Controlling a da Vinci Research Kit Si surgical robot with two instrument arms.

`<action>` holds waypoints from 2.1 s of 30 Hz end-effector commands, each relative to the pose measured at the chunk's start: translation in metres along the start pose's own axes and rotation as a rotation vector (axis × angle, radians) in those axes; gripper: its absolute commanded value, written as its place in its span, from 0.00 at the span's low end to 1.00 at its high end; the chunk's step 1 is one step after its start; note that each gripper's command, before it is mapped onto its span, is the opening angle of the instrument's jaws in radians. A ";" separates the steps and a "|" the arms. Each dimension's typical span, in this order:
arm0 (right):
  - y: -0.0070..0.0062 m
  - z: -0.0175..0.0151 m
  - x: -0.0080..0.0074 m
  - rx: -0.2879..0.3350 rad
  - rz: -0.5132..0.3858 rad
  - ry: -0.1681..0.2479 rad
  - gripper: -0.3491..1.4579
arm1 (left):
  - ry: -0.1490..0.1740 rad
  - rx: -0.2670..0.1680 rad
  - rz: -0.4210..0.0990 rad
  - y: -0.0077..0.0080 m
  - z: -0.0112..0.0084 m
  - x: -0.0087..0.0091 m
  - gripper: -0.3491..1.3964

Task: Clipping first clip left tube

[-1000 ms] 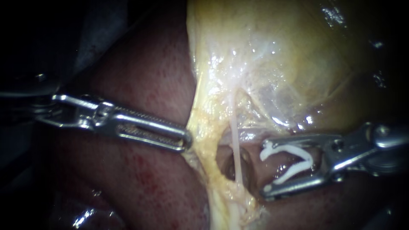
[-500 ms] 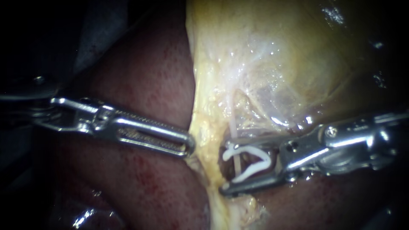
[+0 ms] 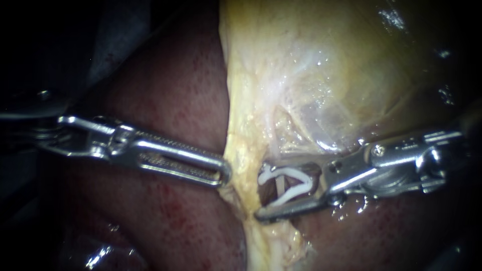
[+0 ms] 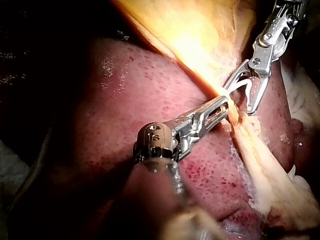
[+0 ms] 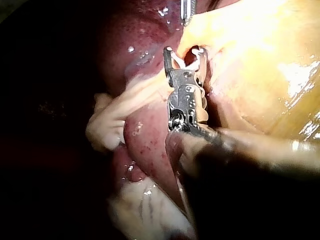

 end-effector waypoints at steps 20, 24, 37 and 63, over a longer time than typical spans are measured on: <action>-0.0009 0.0044 -0.0009 0.040 -0.020 -0.029 0.45 | -0.001 0.000 -0.001 -0.0001 0.0002 -0.0001 0.00; -0.0009 0.0047 -0.0007 0.039 -0.019 -0.029 0.45 | -0.001 -0.001 -0.007 -0.0001 0.0003 -0.0001 0.00; -0.0008 0.0046 -0.0004 0.055 0.028 -0.036 0.34 | -0.001 -0.001 -0.013 0.0000 0.0003 -0.0002 0.00; -0.0002 0.0030 -0.0005 0.090 0.057 -0.054 0.00 | -0.002 -0.003 -0.012 0.0002 0.0003 -0.0002 0.00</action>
